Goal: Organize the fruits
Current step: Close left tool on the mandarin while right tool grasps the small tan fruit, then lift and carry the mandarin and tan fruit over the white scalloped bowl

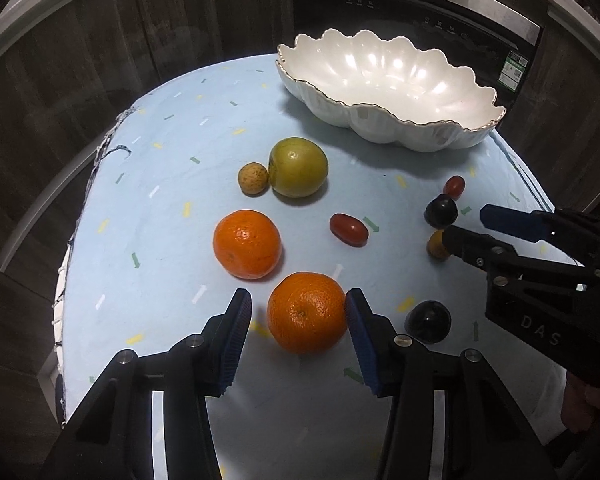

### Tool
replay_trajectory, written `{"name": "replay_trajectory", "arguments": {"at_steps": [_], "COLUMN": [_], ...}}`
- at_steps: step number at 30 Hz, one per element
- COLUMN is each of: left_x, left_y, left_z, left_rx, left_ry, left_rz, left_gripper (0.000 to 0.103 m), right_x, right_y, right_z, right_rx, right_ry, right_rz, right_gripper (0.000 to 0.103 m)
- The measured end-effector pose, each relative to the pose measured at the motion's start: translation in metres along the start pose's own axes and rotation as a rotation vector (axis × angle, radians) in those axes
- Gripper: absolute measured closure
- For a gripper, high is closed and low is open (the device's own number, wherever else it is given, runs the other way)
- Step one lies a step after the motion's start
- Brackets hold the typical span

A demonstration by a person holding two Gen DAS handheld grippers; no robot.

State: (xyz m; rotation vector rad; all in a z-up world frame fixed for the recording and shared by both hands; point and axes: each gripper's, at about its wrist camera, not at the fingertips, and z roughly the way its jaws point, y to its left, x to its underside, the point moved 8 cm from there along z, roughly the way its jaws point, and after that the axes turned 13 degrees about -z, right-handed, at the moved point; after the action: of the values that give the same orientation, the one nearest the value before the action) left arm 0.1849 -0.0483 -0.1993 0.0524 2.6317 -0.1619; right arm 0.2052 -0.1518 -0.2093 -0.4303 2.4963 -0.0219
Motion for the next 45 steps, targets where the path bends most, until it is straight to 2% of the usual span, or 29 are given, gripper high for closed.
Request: {"name": "replay_trajectory", "arguments": {"at_steps": [13, 16, 19, 21, 22, 24, 45], "left_x": [0.008, 0.009, 0.01, 0.01, 0.009, 0.009, -0.01], "left_y": [-0.008, -0.009, -0.009, -0.01, -0.011, -0.013, -0.017], "left_z": [0.013, 0.015, 0.016, 0.016, 0.016, 0.015, -0.02], "left_rx": [0.06, 0.066, 0.068, 0.072, 0.074, 0.081, 0.072], "left_ry": [0.051, 0.056, 0.058, 0.058, 0.056, 0.053, -0.043], "left_rz": [-0.01, -0.013, -0.011, -0.01, -0.01, -0.006, 0.001], "left_gripper": [0.052, 0.052, 0.052, 0.053, 0.055, 0.059, 0.06], "right_x": [0.008, 0.009, 0.011, 0.011, 0.011, 0.011, -0.008], "right_y": [0.005, 0.005, 0.006, 0.008, 0.008, 0.008, -0.004], "right_z": [0.022, 0.028, 0.029, 0.029, 0.029, 0.028, -0.01], "right_rx": [-0.042, -0.058, -0.067, -0.073, -0.078, -0.08, -0.03], "right_ry": [0.042, 0.056, 0.057, 0.053, 0.051, 0.05, -0.043], "right_rz": [0.009, 0.014, 0.014, 0.009, 0.008, 0.006, 0.027], "right_gripper": [0.06, 0.067, 0.068, 0.074, 0.078, 0.078, 0.078]}}
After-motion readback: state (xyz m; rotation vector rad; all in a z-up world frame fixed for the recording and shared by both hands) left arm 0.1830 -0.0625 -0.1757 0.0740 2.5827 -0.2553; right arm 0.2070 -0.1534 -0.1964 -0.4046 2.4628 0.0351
